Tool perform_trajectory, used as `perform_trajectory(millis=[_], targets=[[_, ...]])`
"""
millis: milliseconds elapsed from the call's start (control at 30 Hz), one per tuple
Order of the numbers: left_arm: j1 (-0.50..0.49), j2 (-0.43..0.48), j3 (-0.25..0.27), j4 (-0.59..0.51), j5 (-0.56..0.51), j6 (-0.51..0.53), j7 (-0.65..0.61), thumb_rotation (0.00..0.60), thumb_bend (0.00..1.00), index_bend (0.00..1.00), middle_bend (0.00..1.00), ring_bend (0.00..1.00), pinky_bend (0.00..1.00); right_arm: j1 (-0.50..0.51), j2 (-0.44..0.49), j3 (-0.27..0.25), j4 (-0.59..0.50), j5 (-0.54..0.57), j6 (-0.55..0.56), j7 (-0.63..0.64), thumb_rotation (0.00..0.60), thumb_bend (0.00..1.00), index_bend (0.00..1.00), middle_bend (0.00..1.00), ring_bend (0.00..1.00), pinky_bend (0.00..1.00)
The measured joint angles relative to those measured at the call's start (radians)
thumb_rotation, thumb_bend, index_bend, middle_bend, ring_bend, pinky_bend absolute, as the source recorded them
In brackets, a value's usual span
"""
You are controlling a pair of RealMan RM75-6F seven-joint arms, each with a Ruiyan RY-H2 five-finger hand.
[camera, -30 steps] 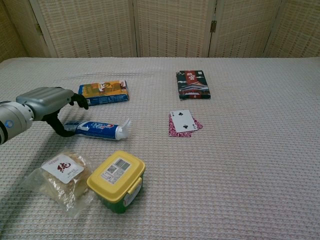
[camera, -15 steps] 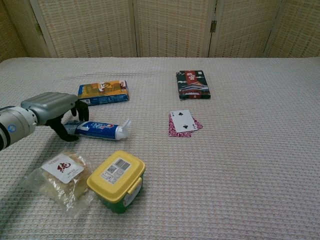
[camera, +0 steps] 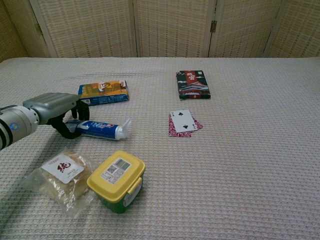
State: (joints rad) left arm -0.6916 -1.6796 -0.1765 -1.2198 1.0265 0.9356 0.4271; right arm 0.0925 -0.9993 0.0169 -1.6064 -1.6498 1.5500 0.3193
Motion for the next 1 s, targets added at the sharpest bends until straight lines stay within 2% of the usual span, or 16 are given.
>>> perform_trajectory(millis=[200,300,367,500,633,800,1000], targets=[[0.002,-0.006,0.005,0.028,0.055,0.003,-0.087,0.600,0.56,0.72,0.71,0.59,0.45,0.003,0.006,-0.001,-0.013,-0.007,-0.003,-0.015,0.600,0.21,0.00,0.03,0.00,0.00],[0.006,-0.002,0.009,0.038,0.101,0.008,-0.163,0.600,0.60,0.76,0.75,0.64,0.57,0.009,0.015,-0.001,-0.028,-0.018,-0.007,-0.030,0.600,0.21,0.00,0.03,0.00,0.00],[0.009,0.006,0.011,0.037,0.130,0.012,-0.215,0.600,0.62,0.78,0.77,0.66,0.60,0.016,0.026,-0.001,-0.046,-0.027,-0.014,-0.042,0.600,0.21,0.00,0.03,0.00,0.00],[0.017,0.048,0.015,-0.006,0.206,0.028,-0.325,0.600,0.65,0.78,0.78,0.69,0.64,0.043,0.054,-0.001,-0.097,-0.057,-0.042,-0.076,0.600,0.21,0.00,0.03,0.00,0.00],[0.025,0.100,0.017,-0.098,0.248,0.049,-0.375,0.600,0.66,0.78,0.78,0.69,0.64,0.091,0.082,0.007,-0.168,-0.093,-0.093,-0.114,0.600,0.22,0.06,0.04,0.00,0.00],[0.033,0.169,0.018,-0.251,0.299,0.075,-0.425,0.600,0.67,0.78,0.78,0.69,0.64,0.179,0.109,0.029,-0.275,-0.118,-0.205,-0.173,0.600,0.24,0.14,0.04,0.00,0.00],[0.036,0.221,0.019,-0.401,0.342,0.104,-0.422,0.600,0.68,0.79,0.79,0.69,0.64,0.300,0.107,0.073,-0.389,-0.089,-0.379,-0.265,0.600,0.24,0.17,0.04,0.00,0.00]])
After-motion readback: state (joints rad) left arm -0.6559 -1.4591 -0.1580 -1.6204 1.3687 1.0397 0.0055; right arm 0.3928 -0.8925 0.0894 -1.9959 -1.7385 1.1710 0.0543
